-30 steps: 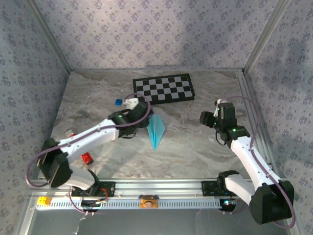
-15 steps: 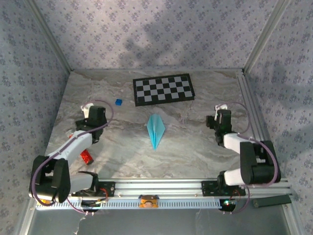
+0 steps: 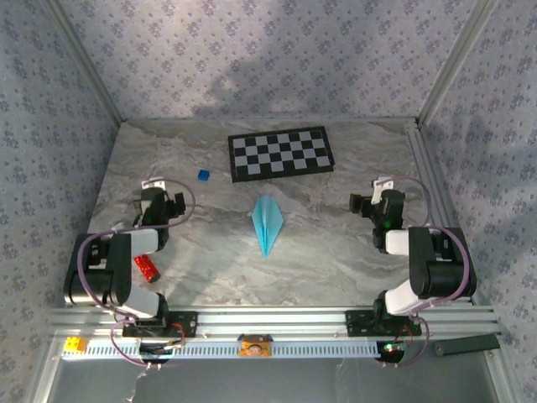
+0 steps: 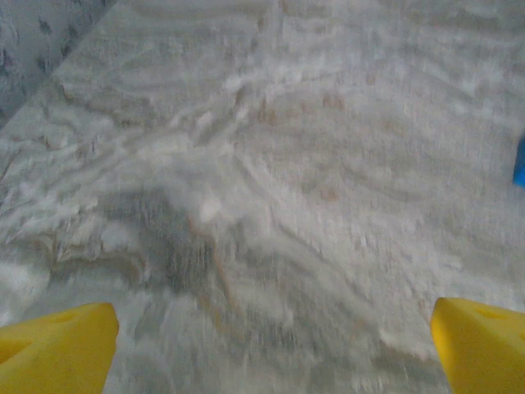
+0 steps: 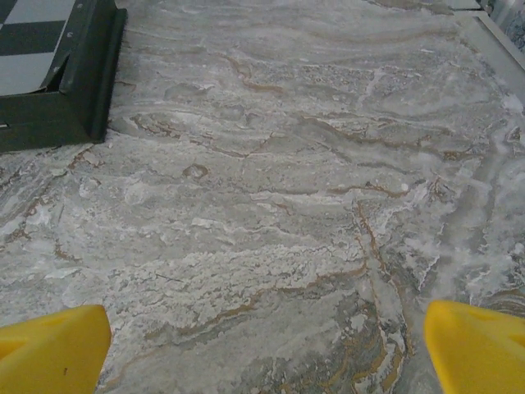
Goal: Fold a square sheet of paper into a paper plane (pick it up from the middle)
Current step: Reset both arms
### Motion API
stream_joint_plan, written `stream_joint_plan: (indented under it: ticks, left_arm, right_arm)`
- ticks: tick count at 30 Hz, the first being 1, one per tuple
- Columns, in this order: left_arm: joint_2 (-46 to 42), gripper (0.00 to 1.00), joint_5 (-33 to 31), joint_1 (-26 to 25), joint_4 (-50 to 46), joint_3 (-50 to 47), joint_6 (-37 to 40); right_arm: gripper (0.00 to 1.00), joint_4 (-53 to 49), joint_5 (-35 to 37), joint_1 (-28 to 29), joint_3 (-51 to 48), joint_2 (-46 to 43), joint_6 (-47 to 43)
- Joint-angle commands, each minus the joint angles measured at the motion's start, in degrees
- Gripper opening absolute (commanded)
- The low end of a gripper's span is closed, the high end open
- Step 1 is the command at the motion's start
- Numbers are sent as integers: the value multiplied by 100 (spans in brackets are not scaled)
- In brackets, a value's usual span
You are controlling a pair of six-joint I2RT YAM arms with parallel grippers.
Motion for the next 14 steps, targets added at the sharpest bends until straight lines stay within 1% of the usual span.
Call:
stream_joint_plan:
  ticks: [1, 3, 4, 5, 6, 7, 10, 14]
  left_arm:
    - [81, 97, 954, 237, 914, -152, 33]
    - [315, 99, 951, 243, 1479, -218, 57]
    - [173, 100, 942, 242, 978, -111, 50]
    - [210, 100, 842, 187, 1027, -110, 77]
    - [276, 100, 745, 141, 1267, -164, 122]
    - [195, 100, 718, 112, 975, -80, 152]
    - [205, 100, 955, 71, 837, -2, 275]
    - [220, 100, 961, 76, 853, -10, 268]
  right_arm:
    - [100, 201, 75, 16, 50, 57, -17]
    - [100, 204, 85, 31, 45, 53, -25]
    - [100, 202, 99, 36, 46, 53, -33]
    - [100, 202, 100, 39, 42, 59, -34]
    - [100, 202, 101, 34, 46, 52, -30]
    - [100, 203, 102, 37, 41, 51, -35]
    - [100, 189, 102, 40, 50, 53, -25]
    - [100, 193, 98, 35, 50, 51, -18]
